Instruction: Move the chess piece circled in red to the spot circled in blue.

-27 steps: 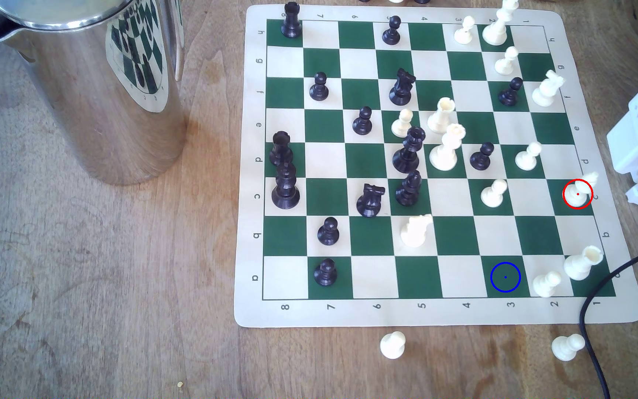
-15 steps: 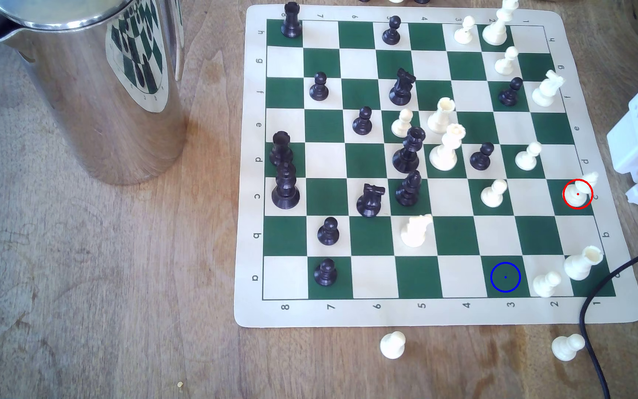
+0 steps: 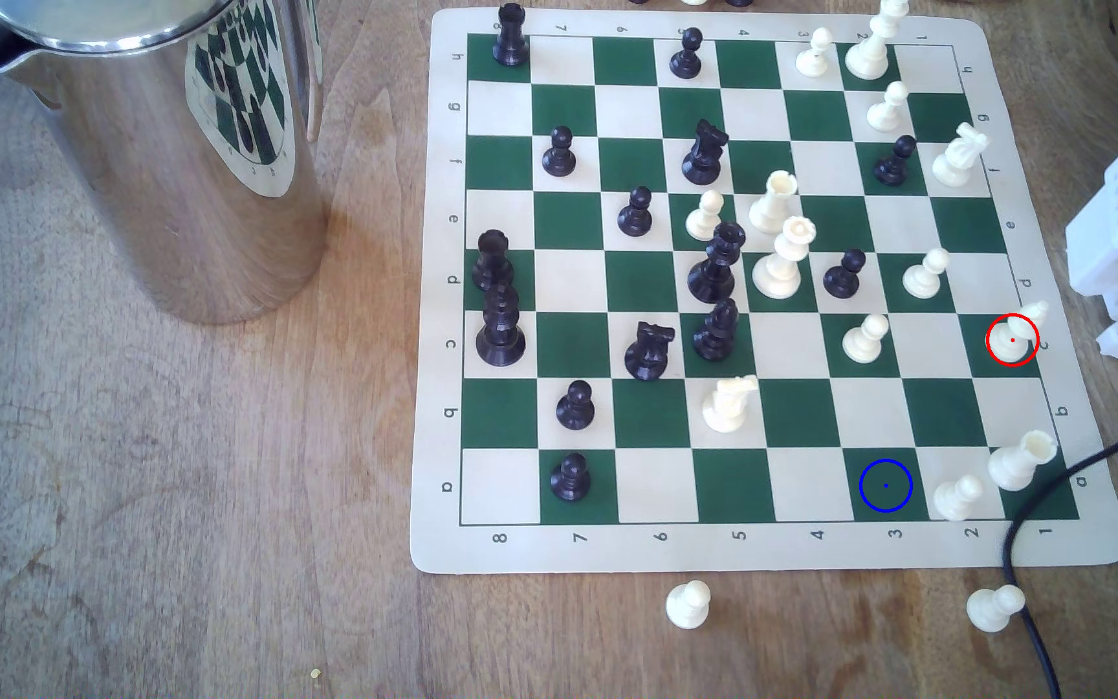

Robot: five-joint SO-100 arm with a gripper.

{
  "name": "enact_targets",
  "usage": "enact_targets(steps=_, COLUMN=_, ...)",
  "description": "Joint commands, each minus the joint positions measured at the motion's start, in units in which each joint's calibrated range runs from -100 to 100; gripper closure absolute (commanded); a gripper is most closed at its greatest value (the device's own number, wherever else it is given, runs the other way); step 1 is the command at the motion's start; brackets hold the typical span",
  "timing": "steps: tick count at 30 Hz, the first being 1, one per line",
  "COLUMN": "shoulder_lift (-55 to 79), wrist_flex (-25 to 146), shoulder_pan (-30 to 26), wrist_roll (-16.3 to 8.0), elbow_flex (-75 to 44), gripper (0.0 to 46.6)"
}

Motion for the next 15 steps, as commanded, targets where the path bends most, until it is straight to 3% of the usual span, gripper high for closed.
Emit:
enact_targets(steps=1, shoulder_lift=-0.11, wrist_flex=30.88, shoulder_pan=4.66, wrist_roll=-1.07, elbow_flex=-13.98, gripper=46.4)
enact_targets(steps=7, shoulder_lift=2.1, wrist_flex=58.72, shoulder_pan=7.08, wrist_roll=-5.03, elbow_flex=-21.5, gripper=44.6)
enact_targets(steps=9, shoulder_lift=4.73, wrist_flex=68.06, shoulder_pan=6.93, wrist_roll=-5.18, elbow_flex=-25.31, gripper=44.5)
enact_targets(steps=15, shoulder_lift=9.23, wrist_flex=88.7, shoulder_pan=0.59, wrist_roll=-5.91, elbow_flex=-28.03, gripper=44.4)
